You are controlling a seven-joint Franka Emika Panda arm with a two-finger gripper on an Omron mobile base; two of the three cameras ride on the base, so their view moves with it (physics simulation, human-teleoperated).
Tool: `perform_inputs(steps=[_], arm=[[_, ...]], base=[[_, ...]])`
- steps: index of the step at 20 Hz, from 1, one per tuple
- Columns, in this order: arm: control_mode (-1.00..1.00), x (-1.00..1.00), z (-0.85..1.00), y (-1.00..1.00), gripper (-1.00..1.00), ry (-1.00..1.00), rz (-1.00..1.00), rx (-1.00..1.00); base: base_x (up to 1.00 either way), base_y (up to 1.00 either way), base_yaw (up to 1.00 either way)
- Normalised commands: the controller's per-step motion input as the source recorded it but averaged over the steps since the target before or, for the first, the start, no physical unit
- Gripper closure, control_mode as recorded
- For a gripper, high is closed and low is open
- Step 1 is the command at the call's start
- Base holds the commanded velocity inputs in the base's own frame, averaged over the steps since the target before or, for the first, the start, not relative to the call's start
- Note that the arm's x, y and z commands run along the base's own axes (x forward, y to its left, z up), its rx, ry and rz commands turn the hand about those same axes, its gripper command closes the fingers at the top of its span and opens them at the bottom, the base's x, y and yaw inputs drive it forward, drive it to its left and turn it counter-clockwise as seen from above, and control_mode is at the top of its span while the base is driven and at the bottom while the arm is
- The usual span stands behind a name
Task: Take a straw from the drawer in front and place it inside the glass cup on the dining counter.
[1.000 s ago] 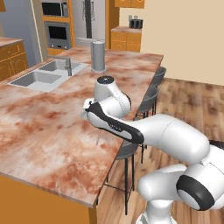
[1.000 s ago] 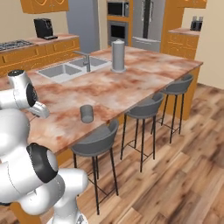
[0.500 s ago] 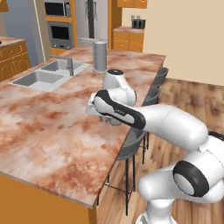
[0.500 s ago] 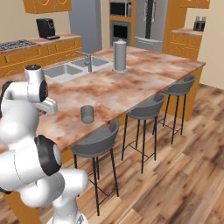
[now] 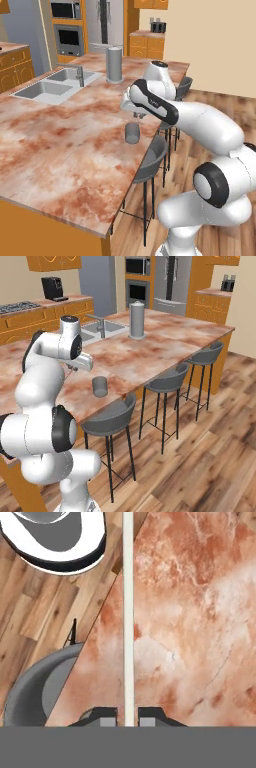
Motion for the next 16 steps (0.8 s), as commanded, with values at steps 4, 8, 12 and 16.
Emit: perform_inputs(steps=[4, 8, 12, 16], arm=[[-1.0, 0.52, 0.0, -0.31, 1.0, -0.3, 0.13, -0.02], [-1.0, 0.32, -0.14, -0.02, 1.0, -0.4, 0.13, -0.1], [-1.0, 0.19, -0.27, -0.03, 1.0, -0.36, 0.12, -0.06], [-1.0, 0.3, -0.09, -0.14, 1.0, -0.22, 0.03, 0.0]], base=[[0.0, 0.0, 0.0], [0.0, 0.0, 0.0], [0.0, 0.0, 0.0], [0.0, 0.0, 0.0]])
